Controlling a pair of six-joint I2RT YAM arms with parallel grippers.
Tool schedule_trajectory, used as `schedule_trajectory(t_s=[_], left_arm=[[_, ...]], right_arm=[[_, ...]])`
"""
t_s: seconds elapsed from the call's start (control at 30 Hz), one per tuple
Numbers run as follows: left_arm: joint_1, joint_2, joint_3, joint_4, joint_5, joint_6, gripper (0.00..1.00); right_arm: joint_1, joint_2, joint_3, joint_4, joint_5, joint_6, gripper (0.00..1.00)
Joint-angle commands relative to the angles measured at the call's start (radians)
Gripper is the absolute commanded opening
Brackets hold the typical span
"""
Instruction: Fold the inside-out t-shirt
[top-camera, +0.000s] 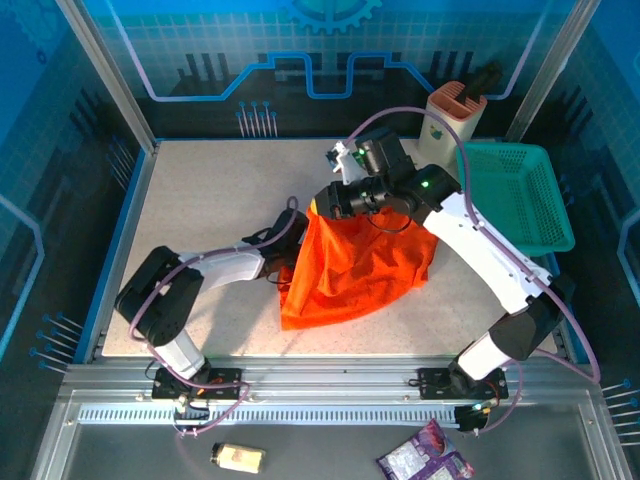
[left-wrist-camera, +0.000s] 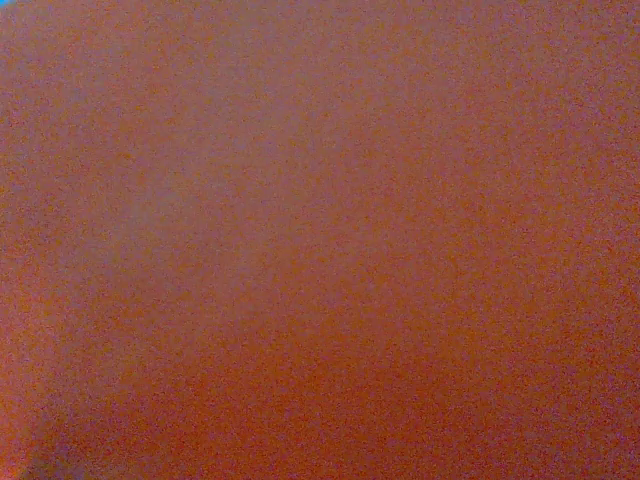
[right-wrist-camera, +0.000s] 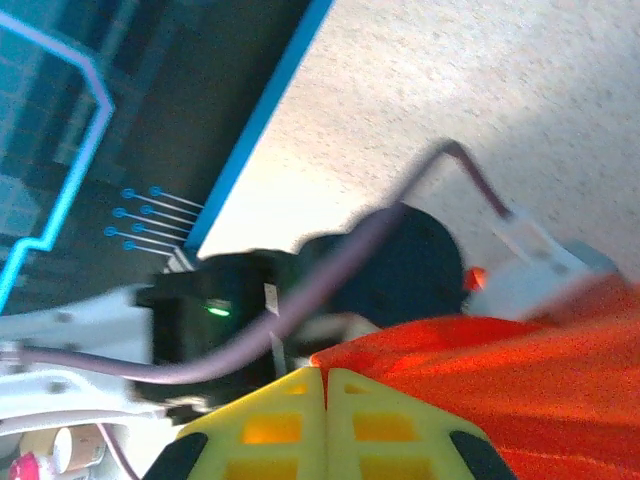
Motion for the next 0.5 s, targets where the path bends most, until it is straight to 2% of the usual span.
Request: schedule_trajectory(t_s=[0.0,0.17,0.27,0.37,0.47], left_arm=[[-0.047,0.054,0.05,0.195,0.021,-0.015,0.41],[-0.113,0.153,0.133,0.233,-0.01,0.04,0.5],[-0.147,0.199,0.174,0.229,-0.048,0.097,0.61],[-0.168,0.238,0.193,0.25,-0.07,0.142,0.71],[-0.187,0.272,0.227,0.227,-0.114,0.203,0.75]], right_arm=[[0.037,0.041,0.109,0.024,-0.039,0.021,0.0],[0.099,0.11,0.26,-0.007,-0.038,0.019,0.0],[0.126,0.133,0.319,-0.029,-0.024,0.016,0.0],[0.139,0.129,0.328,-0.033,-0.013,0.021,0.0],[0.14,0.106,0.308,-0.035,0.0,0.023,0.0]])
